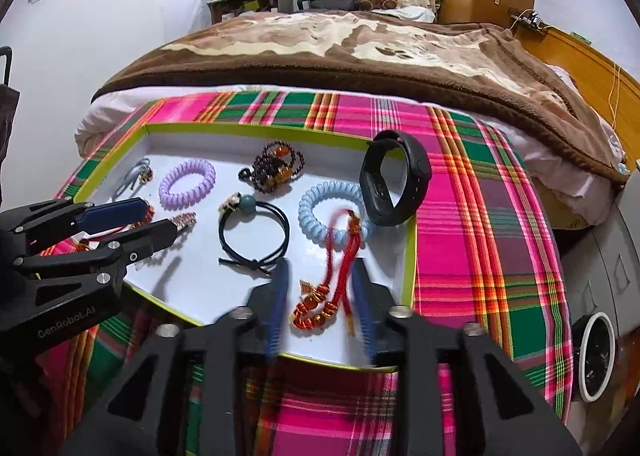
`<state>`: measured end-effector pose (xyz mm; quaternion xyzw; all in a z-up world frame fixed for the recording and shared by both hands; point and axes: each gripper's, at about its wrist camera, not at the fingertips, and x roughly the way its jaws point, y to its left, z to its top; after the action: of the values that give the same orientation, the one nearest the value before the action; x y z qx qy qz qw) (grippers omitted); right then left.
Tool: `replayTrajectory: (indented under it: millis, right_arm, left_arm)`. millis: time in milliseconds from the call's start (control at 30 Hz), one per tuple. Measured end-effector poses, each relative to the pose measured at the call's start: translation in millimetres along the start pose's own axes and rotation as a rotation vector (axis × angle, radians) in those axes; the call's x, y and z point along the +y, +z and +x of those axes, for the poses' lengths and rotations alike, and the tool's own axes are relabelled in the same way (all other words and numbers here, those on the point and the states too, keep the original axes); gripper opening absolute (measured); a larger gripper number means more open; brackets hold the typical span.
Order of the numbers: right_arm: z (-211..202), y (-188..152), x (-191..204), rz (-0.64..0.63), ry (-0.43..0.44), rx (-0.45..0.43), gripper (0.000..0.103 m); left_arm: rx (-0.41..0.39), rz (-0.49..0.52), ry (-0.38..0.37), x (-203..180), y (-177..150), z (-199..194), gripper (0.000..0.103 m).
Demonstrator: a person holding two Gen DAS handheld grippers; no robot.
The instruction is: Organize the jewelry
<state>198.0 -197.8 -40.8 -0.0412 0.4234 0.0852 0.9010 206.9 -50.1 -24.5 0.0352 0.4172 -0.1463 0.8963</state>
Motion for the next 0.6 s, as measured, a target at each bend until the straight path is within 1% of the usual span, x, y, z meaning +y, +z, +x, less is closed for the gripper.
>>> replayTrajectory:
  millis: [33, 100, 233, 367, 467, 600]
  right_arm:
    - [-1, 1, 1, 0.000, 0.001, -0.004, 0.047]
    - [-5, 2, 2, 0.000, -0.001, -0.012, 0.047]
    - [-15, 3, 6, 0.005, 0.001, -0.038, 0.047]
    - [-33, 0, 9, 0.045, 0.018, -0.091, 0.047]
    - [-47, -3, 15, 0.055, 0.024, -0.126, 0.047]
    - [-65, -9, 28, 0.054, 0.026, -0.170, 0.047]
  left_arm:
    - [-0.001, -0.005, -0.002, 1, 1, -1, 0.041]
    - [-0.004, -0.014, -0.008, 1, 1, -5, 0.042]
    - [-0.020, -0.022, 0.017, 1, 0, -17, 0.045]
    - [-0.061, -0.048, 0.030, 1, -5, -37, 0.046]
    - [-0.099, -0.059, 0.074, 2, -11, -52, 0.047]
    - [-0.136, -0.091, 0.107, 3, -20, -69, 0.048]
